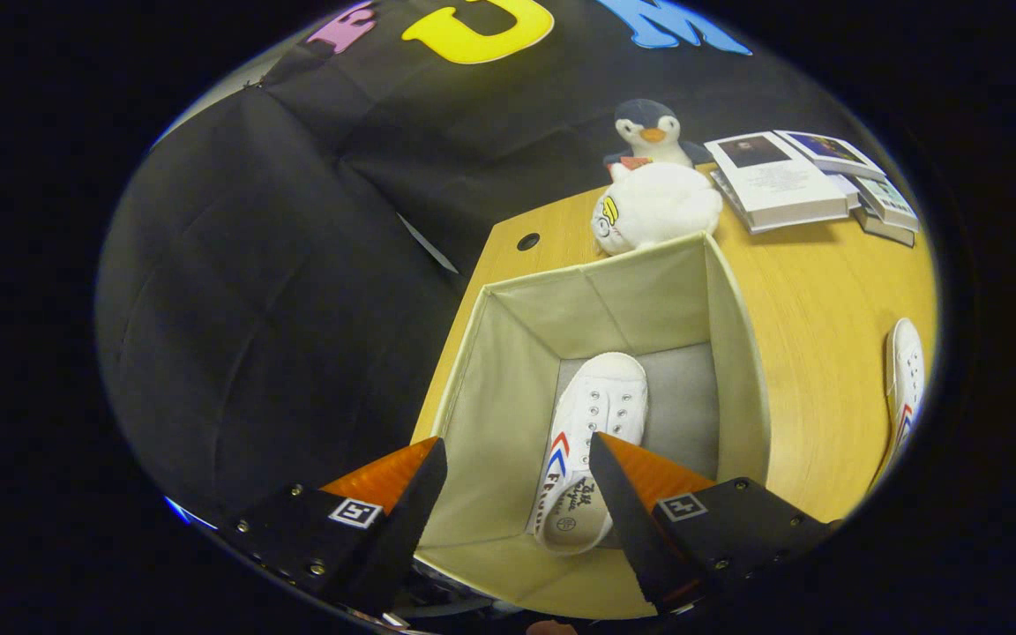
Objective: Open the storage box then place both shoes into the box .Put the left shoe in first, then the right shoe, with the right side of both shoes facing outward in a uniform manner.
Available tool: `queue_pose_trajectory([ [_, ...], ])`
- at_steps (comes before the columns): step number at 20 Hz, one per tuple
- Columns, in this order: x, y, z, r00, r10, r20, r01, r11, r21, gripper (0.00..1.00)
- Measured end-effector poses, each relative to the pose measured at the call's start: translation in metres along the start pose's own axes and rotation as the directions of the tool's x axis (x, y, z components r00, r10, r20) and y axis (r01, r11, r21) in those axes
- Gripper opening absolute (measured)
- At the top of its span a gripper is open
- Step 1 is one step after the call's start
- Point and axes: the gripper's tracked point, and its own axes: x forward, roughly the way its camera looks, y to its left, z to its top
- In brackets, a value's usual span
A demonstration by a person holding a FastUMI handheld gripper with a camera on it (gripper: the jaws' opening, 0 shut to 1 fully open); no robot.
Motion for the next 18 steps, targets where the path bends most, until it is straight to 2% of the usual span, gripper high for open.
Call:
queue_pose_trajectory([
  [6, -0.056, -0.026, 0.031, 0.987, 0.02, 0.158, -0.013, 0.999, -0.041, 0.98],
  [11, -0.1, -0.078, 0.043, 0.971, -0.045, 0.235, 0.047, 0.999, -0.001, 0.98],
  [18, -0.143, -0.163, 0.038, 0.945, -0.17, 0.28, 0.169, 0.985, 0.027, 0.98],
])
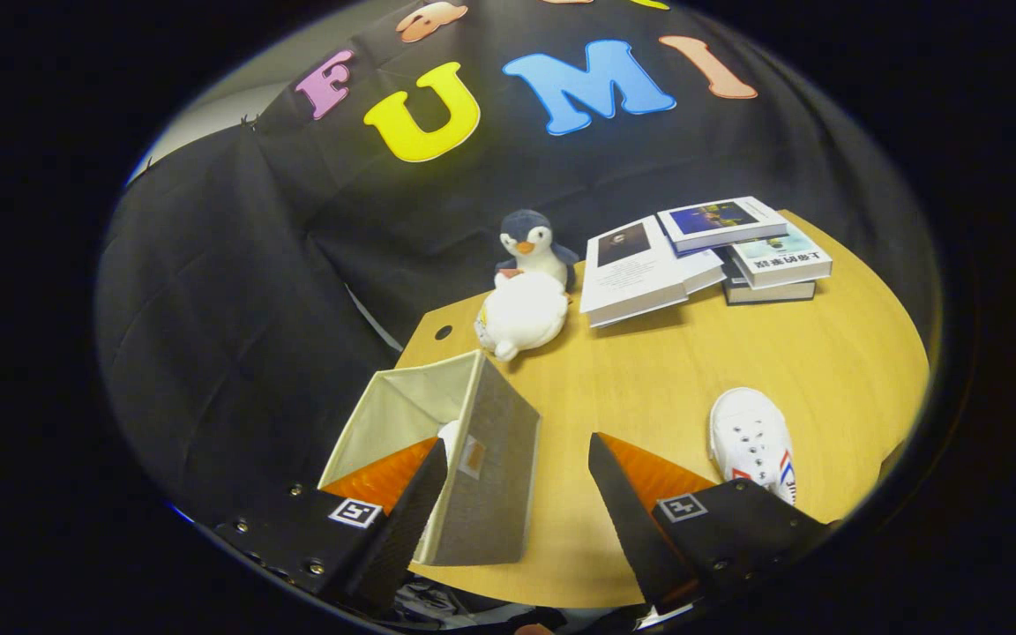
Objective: Open the storage box then place both shoes into the box .Put the left shoe in first, then the right shoe, with the right side of both shoes facing outward in a uniform manner.
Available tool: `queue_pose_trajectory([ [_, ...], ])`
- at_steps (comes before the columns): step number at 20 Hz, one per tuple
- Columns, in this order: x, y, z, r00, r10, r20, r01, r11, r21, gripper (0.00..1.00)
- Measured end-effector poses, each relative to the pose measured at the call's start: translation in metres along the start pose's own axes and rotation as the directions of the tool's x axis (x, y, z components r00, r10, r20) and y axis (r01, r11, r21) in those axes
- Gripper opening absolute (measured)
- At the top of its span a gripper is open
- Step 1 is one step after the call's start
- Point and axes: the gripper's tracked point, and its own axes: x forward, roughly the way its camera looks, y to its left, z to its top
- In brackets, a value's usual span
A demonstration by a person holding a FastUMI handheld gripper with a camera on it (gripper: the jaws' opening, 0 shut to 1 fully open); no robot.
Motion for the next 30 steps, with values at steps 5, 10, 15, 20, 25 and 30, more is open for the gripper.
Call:
queue_pose_trajectory([
  [5, -0.016, -0.064, 0.001, 0.997, -0.076, 0.009, 0.076, 0.997, 0.006, 0.98],
  [10, -0.024, -0.118, -0.001, 0.99, -0.139, 0.007, 0.139, 0.99, 0.008, 0.98],
  [15, -0.026, -0.165, -0.016, 0.979, -0.2, -0.03, 0.199, 0.98, -0.011, 0.98],
  [20, -0.022, -0.203, -0.039, 0.962, -0.253, -0.106, 0.252, 0.967, -0.025, 0.98],
  [25, -0.014, -0.23, -0.066, 0.93, -0.317, -0.185, 0.303, 0.948, -0.102, 0.98],
  [30, -0.006, -0.25, -0.088, 0.892, -0.375, -0.251, 0.338, 0.924, -0.179, 0.98],
])
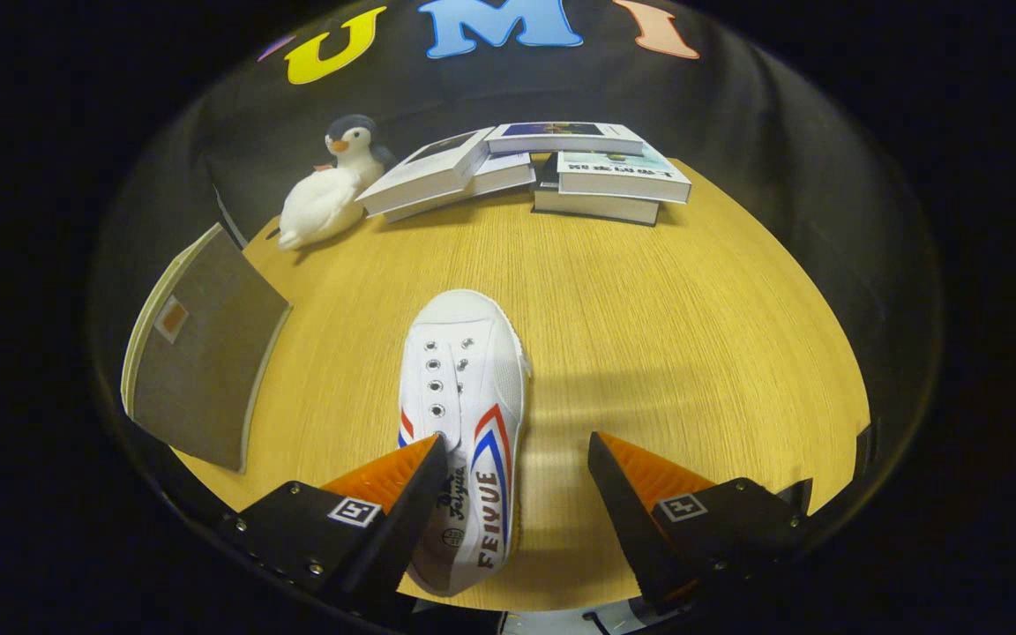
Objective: Open the storage box then place both shoes into the box .Put the left shoe in first, then the right shoe, with the right side of both shoes facing outward in a uniform manner.
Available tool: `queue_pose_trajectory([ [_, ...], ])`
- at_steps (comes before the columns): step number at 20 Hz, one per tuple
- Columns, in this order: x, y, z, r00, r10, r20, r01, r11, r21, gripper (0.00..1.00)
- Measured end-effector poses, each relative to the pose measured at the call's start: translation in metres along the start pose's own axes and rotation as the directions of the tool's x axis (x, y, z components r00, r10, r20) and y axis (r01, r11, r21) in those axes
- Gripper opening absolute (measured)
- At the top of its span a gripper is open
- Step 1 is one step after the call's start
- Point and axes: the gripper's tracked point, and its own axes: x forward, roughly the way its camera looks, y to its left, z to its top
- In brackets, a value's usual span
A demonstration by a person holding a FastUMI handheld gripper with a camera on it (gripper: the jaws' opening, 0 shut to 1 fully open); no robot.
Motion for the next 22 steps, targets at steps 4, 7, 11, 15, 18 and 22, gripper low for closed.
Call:
queue_pose_trajectory([
  [4, 0.007, 0.009, -0.006, 1.0, 0.015, -0.021, -0.015, 1.0, 0.009, 0.79],
  [7, 0.007, 0.02, -0.006, 0.999, 0.029, -0.029, -0.029, 1.0, 0.012, 0.5],
  [11, 0.004, 0.012, -0.003, 0.998, -0.05, -0.031, 0.05, 0.999, -0.022, 0.36],
  [15, 0.007, 0.016, -0.004, 0.998, -0.055, -0.023, 0.057, 0.993, 0.105, 0.1],
  [18, -0.009, 0.029, -0.003, 0.999, -0.014, -0.033, 0.02, 0.982, 0.187, 0.0],
  [22, -0.031, 0.044, 0.016, 0.999, 0.045, 0.014, -0.047, 0.964, 0.26, 0.0],
])
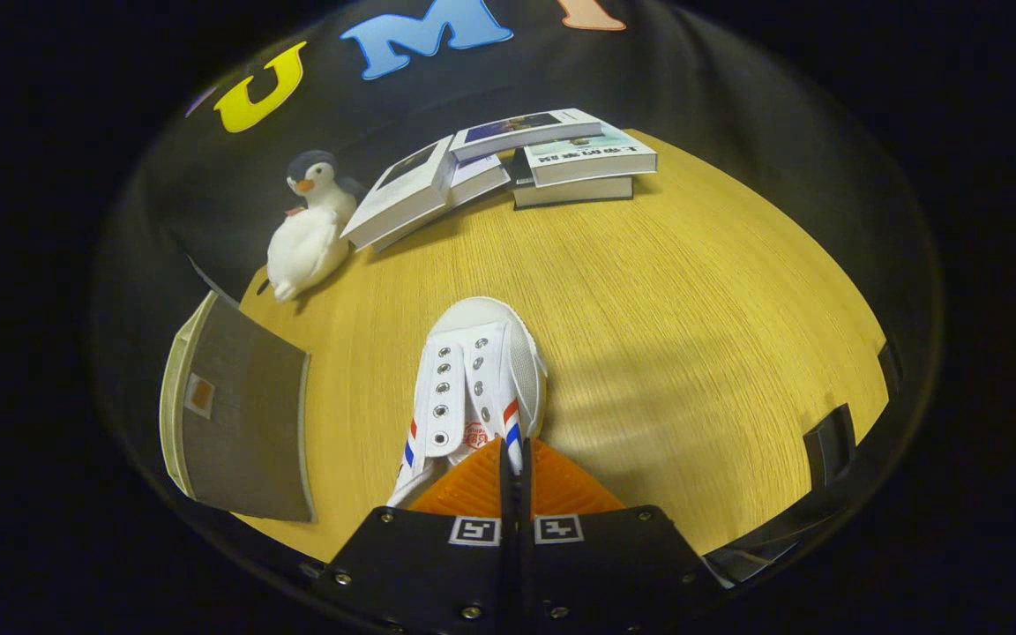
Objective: Open the storage box then place both shoes into the box .Put the left shoe in first, then the right shoe, with the right side of both shoes facing outward in a uniform manner.
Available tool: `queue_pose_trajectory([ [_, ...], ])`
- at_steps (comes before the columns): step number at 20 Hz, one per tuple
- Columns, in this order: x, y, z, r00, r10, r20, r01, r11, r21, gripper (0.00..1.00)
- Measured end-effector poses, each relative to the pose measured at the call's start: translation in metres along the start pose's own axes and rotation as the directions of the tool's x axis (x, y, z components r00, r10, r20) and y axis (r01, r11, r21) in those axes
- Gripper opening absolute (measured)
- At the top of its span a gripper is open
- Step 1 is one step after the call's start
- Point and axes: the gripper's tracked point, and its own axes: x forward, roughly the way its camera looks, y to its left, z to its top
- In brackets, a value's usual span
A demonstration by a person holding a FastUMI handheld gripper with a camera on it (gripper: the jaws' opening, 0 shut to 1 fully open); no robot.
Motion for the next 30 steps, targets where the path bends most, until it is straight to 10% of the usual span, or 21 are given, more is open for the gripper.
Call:
queue_pose_trajectory([
  [30, -0.084, 0.263, 0.025, 0.929, 0.36, 0.086, -0.357, 0.933, -0.045, 0.0],
])
